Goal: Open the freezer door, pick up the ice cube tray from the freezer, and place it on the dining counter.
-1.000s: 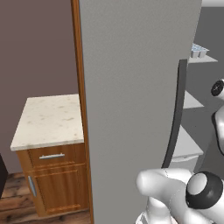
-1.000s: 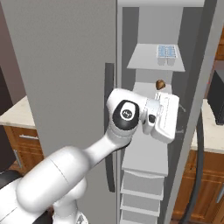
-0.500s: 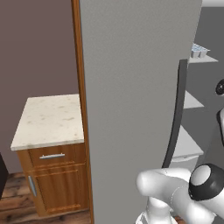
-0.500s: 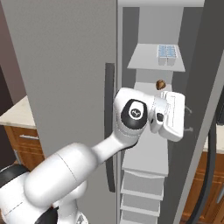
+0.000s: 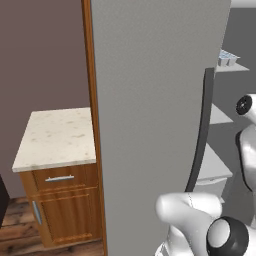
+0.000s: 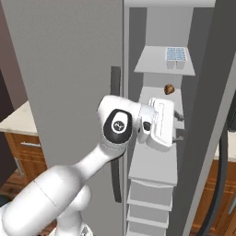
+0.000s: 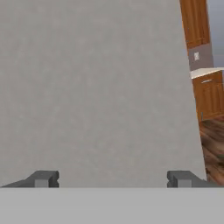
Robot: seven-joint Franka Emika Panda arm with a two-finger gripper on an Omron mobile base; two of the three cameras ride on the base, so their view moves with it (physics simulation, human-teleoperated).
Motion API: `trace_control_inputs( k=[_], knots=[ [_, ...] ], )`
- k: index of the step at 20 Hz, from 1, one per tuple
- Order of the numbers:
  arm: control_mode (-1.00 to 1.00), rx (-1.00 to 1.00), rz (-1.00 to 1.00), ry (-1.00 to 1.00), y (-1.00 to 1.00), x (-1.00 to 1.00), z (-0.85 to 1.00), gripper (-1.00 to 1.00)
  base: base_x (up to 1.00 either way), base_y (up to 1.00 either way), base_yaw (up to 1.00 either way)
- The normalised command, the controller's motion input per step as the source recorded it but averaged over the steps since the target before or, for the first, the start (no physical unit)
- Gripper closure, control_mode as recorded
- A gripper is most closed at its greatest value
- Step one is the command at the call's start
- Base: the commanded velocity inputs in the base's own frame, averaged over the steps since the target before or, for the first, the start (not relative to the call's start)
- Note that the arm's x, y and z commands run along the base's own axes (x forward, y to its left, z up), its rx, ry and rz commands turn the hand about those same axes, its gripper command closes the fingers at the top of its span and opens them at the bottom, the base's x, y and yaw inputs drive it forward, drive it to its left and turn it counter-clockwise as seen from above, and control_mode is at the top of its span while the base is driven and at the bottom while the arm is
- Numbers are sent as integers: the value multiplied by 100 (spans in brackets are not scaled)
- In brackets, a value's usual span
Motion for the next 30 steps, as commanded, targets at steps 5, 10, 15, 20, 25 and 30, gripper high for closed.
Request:
trace_control_inputs(
  k=[5, 10, 15, 20, 25, 30],
  knots=[
    [-100, 0, 24, 18, 100, -27, 36, -100, 0, 0, 0],
    [-100, 0, 41, 29, 100, -33, 28, -100, 0, 0, 0],
    [-100, 1, 53, 33, 99, -29, 27, -100, 0, 0, 0],
    [-100, 7, 48, 27, 100, -55, 11, -100, 0, 0, 0],
    [-100, 12, 43, 31, 100, -37, 14, -100, 0, 0, 0],
    [-100, 21, 42, 21, 92, -41, 0, -100, 0, 0, 0]
  ],
)
